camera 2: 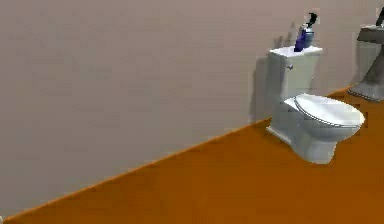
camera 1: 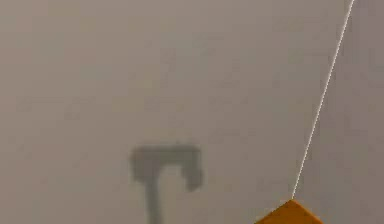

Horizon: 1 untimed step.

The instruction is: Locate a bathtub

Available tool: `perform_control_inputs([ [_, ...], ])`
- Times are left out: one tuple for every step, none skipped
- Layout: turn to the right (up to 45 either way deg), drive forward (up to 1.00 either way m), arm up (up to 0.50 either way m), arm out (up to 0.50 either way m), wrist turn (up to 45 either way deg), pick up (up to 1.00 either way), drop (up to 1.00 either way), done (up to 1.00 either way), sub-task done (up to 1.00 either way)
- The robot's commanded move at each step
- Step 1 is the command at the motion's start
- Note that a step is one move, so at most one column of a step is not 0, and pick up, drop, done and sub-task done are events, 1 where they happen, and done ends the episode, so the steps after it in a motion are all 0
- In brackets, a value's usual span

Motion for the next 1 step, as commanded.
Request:
perform_control_inputs([
  [-45.0,0.00,0.00,0.00,0.0,0.00,0.00,0.00,0.00],
])
